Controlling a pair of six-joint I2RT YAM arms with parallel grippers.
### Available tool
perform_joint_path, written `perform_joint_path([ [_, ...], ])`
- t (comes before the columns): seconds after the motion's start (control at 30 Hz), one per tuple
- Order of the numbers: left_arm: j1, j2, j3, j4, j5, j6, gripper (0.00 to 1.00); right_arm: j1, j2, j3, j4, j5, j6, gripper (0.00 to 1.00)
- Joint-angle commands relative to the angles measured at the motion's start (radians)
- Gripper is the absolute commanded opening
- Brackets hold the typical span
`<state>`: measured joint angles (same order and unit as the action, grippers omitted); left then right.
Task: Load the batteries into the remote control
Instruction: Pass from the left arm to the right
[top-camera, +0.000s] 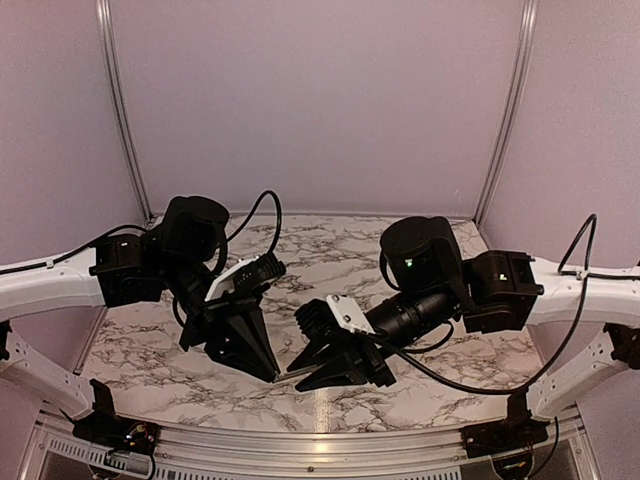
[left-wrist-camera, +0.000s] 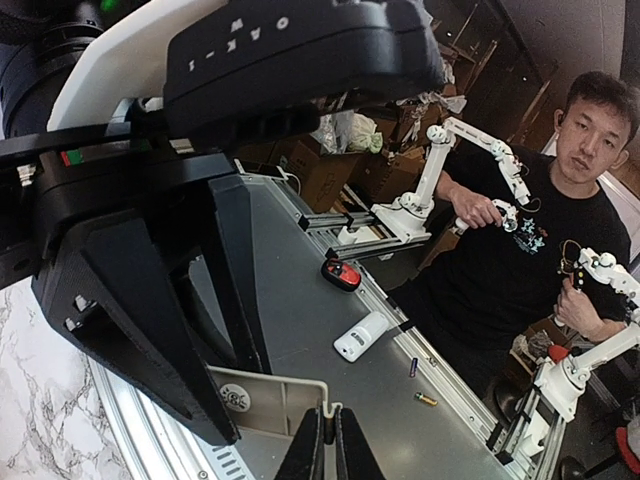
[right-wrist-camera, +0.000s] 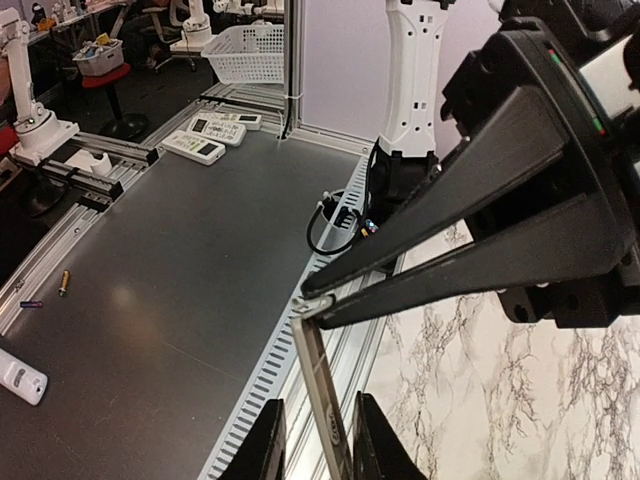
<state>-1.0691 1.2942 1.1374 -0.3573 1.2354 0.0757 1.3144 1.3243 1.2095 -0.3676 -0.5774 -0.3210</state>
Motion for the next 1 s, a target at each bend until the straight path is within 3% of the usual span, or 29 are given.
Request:
perform_joint_path([
  [0.0,-0.007,-0.028,-0.044,0.169,0.042,-0.127,0.05,0.028,0.008,0.06,-0.02,0.017,-0.012,0.2],
  [0.37,-0.022,-0.011,-0.06,0.23,0.058,-0.17,0.09,0.03,0.003,0.063,-0.019,0.005,-0.011,0.03],
  [0.5,-0.021,-0.017,-0.053,0.215,0.04,-0.162,0.46,0.03,-0.002,0.06,-0.019,0.005,-0.008,0.0],
  [0.6,-0.012,-0.045,-0.05,0.194,-0.023,-0.138,0.62,0.029,-0.005,0.053,-0.014,0.004,-0.003,0.0],
  [0.63,-0.005,-0.057,-0.045,0.176,-0.061,-0.12,0.68,0.03,-0.005,0.049,-0.012,0.004,0.004,0.0],
  [0.73,0.024,-0.114,-0.034,0.128,-0.228,-0.057,0.73,0.025,-0.004,0.033,-0.004,0.017,0.026,0.0],
  [0.9,0.028,-0.276,-0.143,0.227,-0.632,-0.007,0.82,-0.098,-0.029,-0.06,0.104,-0.143,0.164,0.0],
  [0.97,0.028,-0.34,-0.198,0.278,-0.73,0.009,0.88,-0.164,-0.028,-0.101,0.136,-0.201,0.209,0.0],
])
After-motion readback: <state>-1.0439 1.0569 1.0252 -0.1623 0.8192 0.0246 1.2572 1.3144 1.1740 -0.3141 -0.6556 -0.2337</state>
